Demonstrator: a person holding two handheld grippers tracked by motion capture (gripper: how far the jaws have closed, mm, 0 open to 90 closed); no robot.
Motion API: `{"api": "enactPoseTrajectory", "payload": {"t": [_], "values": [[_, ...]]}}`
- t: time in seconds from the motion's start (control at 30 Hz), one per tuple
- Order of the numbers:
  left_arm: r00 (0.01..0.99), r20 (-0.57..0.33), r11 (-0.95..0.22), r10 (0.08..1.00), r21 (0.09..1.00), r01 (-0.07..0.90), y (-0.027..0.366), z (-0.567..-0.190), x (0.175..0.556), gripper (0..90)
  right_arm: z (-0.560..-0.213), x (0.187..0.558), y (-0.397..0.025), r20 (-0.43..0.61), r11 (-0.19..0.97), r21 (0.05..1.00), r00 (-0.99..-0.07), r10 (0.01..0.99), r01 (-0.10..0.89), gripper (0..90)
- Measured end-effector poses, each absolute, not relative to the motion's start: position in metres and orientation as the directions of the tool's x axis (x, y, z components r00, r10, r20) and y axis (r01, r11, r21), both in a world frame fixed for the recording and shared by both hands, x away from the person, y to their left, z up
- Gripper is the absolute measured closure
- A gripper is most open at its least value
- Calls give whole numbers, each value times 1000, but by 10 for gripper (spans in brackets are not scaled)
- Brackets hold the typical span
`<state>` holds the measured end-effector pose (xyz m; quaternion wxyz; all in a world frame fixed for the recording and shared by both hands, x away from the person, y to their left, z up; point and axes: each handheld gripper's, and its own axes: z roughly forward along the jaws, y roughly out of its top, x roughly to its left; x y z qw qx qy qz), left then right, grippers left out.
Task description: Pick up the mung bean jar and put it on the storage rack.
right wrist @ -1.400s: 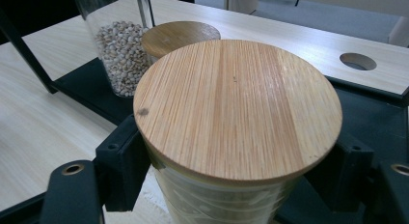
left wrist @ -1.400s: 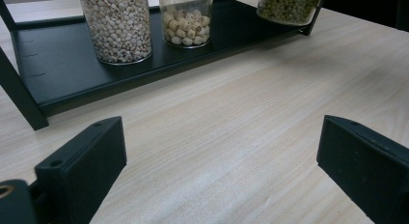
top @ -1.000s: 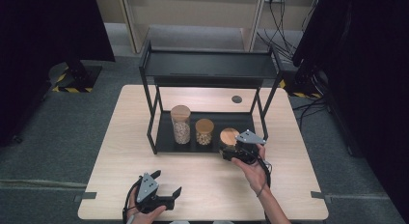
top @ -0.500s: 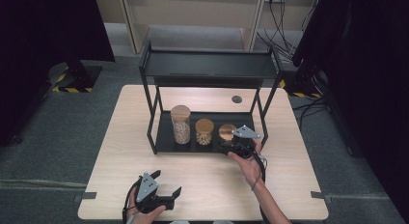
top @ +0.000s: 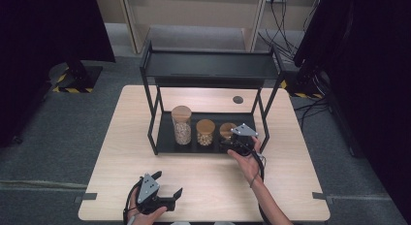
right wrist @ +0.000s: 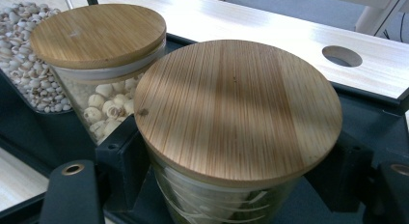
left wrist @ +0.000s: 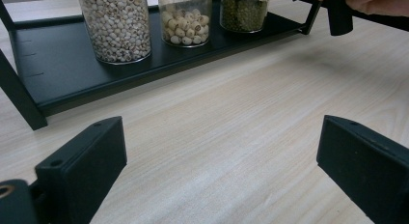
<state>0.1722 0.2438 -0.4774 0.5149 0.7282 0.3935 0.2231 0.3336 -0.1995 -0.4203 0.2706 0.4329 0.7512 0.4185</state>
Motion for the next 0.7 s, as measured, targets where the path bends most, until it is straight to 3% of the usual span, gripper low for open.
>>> {"api": "enactPoseTrajectory", "payload": {"t": [0.7], "values": [[591, -78, -161, 803, 926, 340, 244, -477, 172, 30, -427, 340, -193, -48, 278, 858, -472, 880, 431, 254]]}}
